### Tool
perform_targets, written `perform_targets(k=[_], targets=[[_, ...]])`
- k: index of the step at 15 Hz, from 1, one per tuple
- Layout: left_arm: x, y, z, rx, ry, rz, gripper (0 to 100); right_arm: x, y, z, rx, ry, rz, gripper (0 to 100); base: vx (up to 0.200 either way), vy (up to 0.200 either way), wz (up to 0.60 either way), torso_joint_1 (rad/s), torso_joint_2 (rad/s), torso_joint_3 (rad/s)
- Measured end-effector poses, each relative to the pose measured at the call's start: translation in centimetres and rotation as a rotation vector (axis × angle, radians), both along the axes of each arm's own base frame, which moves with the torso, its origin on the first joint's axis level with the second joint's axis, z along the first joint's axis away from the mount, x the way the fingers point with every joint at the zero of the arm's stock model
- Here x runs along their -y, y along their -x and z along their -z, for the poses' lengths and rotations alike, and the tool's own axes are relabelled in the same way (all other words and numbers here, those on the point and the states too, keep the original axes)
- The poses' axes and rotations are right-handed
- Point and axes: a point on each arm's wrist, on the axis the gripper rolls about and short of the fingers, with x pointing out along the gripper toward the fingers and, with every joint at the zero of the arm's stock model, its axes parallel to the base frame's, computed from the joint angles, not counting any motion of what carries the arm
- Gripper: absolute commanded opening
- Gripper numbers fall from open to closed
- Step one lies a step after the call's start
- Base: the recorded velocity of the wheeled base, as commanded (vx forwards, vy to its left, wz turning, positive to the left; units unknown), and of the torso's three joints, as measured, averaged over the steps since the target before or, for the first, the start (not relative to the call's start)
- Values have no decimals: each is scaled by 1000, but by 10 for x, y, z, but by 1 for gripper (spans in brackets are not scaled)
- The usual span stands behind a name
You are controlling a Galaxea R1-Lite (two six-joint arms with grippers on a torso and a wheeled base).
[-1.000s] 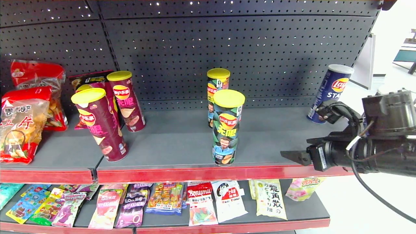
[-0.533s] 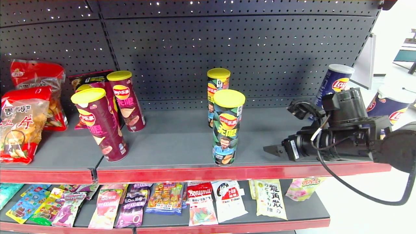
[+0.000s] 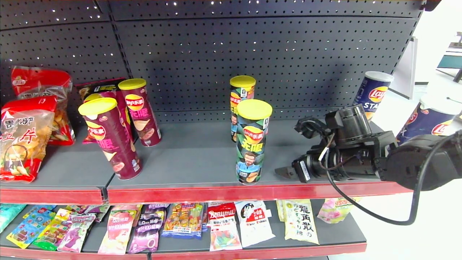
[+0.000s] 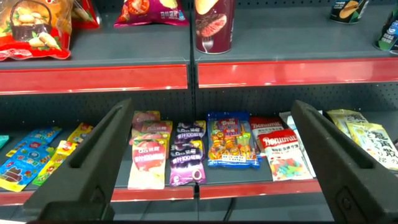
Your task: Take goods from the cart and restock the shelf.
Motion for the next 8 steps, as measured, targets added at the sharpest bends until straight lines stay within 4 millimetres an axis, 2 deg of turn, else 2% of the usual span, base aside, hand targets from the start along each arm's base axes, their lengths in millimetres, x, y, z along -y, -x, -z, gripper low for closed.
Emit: perform_targets(k=[8], targets=[[0, 0, 0, -1, 0, 0, 100, -18, -14, 4, 3, -2, -27, 100, 0, 0, 0, 0, 0, 0]])
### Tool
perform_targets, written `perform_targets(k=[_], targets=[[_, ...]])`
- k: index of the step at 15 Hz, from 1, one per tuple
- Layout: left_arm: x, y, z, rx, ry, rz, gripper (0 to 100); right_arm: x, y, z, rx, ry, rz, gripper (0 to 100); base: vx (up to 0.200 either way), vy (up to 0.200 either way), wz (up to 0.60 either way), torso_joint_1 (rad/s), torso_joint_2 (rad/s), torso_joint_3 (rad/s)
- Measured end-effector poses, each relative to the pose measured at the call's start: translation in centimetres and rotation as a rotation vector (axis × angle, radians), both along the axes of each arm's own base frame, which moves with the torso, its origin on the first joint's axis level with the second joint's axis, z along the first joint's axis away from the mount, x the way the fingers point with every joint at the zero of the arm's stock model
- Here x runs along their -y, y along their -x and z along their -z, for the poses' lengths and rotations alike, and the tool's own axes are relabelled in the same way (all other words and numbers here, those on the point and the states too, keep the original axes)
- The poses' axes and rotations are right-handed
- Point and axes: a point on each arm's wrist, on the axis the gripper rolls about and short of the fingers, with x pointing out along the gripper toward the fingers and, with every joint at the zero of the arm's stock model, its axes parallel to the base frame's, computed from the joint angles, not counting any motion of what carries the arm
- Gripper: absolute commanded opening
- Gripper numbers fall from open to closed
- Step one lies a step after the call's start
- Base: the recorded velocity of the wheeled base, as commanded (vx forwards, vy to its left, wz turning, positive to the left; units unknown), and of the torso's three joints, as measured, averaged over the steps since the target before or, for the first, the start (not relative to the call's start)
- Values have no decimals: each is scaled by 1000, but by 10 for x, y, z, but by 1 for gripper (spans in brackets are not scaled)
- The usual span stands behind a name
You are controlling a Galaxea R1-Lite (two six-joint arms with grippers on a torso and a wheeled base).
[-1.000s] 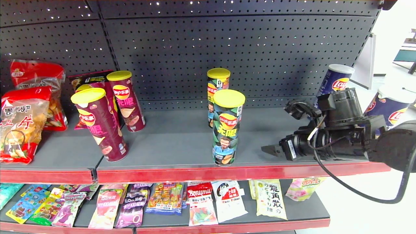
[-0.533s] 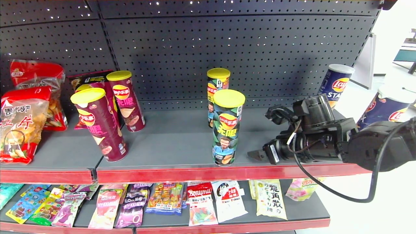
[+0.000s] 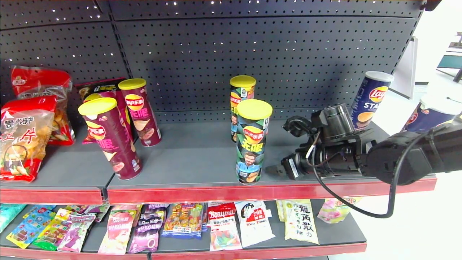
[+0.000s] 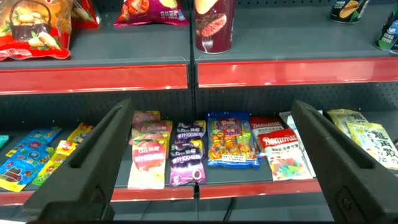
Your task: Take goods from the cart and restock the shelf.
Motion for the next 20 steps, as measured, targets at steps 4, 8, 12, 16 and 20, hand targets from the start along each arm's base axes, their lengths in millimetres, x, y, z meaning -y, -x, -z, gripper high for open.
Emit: perform_targets(k=[4, 8, 12, 16, 20], targets=[[0, 0, 0, 0, 0, 0, 100, -4, -6, 0, 8, -2, -2, 100, 0, 0, 0, 0, 0, 0], [0, 0, 0, 0, 0, 0, 100, -10, -7, 3, 4, 3, -15, 100, 0, 0, 0, 0, 0, 0], [0, 0, 0, 0, 0, 0, 100, -14, -7, 5, 1, 9, -20, 100, 0, 0, 0, 0, 0, 0], [0, 0, 0, 0, 0, 1, 100, -18, -10, 5, 8, 7, -26, 100, 0, 0, 0, 0, 0, 0], [0, 0, 0, 0, 0, 1, 100, -20, -12, 4, 14, 4, -29, 100, 0, 0, 0, 0, 0, 0]])
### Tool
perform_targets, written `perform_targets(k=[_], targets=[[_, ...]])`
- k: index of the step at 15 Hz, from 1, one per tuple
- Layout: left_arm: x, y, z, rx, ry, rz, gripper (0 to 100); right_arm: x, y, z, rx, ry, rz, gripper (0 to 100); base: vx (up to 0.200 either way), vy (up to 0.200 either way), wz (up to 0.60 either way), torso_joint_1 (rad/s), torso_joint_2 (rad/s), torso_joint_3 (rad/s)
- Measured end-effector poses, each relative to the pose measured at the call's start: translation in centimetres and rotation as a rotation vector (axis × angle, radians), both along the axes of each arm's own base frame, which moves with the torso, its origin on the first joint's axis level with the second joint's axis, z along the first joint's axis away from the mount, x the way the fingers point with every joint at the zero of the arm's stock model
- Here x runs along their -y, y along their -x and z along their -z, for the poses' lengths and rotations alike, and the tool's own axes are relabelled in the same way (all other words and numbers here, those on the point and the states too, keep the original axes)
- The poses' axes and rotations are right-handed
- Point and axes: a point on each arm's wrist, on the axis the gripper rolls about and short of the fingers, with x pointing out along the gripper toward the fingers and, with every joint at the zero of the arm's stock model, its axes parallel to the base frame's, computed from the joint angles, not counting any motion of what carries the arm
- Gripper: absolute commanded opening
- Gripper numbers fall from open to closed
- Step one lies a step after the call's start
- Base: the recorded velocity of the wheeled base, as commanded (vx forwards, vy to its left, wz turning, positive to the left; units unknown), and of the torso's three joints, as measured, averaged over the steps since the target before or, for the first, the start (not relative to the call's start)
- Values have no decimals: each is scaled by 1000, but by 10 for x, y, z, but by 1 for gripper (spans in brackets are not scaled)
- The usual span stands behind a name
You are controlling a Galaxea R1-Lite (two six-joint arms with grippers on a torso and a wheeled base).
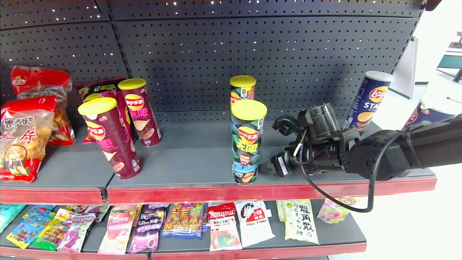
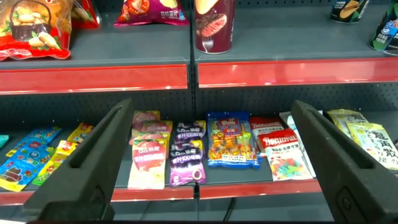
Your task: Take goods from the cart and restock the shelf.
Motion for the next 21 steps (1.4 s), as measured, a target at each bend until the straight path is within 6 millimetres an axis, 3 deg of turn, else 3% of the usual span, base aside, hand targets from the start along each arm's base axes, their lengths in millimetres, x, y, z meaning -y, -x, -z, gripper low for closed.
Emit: perform_targets(k=[21], targets=[[0, 0, 0, -1, 0, 0, 100, -14, -1, 0, 8, -4, -30, 100, 0, 0, 0, 0, 0, 0]])
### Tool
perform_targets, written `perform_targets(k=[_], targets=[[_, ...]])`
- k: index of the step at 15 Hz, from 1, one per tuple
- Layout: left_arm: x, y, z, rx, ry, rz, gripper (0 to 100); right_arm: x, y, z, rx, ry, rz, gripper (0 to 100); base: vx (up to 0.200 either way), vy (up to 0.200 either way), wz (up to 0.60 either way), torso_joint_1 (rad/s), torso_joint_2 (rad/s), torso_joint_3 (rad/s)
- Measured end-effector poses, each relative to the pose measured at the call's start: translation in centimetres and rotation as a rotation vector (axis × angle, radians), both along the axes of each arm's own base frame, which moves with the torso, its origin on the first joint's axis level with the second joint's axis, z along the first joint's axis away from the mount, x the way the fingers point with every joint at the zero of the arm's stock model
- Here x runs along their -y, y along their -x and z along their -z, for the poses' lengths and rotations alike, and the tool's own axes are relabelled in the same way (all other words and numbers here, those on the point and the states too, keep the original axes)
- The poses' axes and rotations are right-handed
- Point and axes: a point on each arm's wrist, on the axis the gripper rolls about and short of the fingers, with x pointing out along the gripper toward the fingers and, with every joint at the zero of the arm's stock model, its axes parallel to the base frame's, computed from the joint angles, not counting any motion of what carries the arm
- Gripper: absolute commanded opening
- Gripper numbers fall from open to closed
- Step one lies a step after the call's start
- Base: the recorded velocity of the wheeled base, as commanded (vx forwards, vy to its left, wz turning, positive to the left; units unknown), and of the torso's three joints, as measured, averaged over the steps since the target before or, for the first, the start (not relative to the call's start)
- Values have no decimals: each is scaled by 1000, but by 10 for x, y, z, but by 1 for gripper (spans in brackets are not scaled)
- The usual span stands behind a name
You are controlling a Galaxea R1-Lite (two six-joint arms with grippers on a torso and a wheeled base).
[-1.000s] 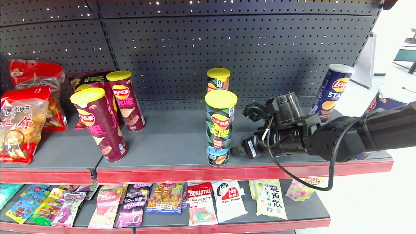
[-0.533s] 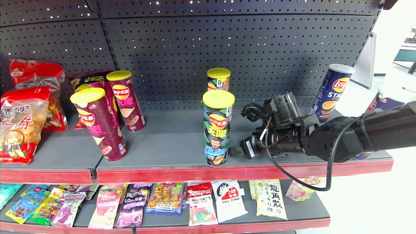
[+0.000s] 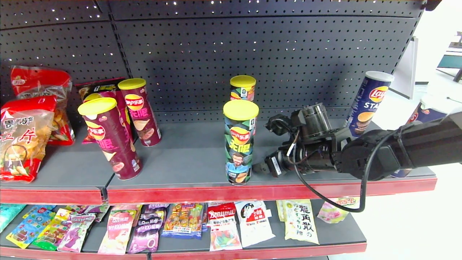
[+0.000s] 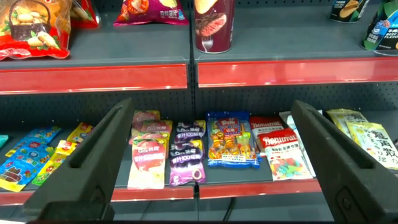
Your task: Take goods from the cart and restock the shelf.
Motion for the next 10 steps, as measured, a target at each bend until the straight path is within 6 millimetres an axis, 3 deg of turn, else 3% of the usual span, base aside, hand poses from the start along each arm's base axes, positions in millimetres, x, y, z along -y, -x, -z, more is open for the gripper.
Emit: perform_targets(k=[6, 10], targets=[[0, 0, 0, 1, 0, 0, 100, -4, -1, -1, 7, -4, -7, 100, 0, 0, 0, 0, 0, 0], [0, 0, 0, 1, 0, 0, 100, 5, 4, -2, 3, 13, 20, 100, 0, 0, 0, 0, 0, 0]])
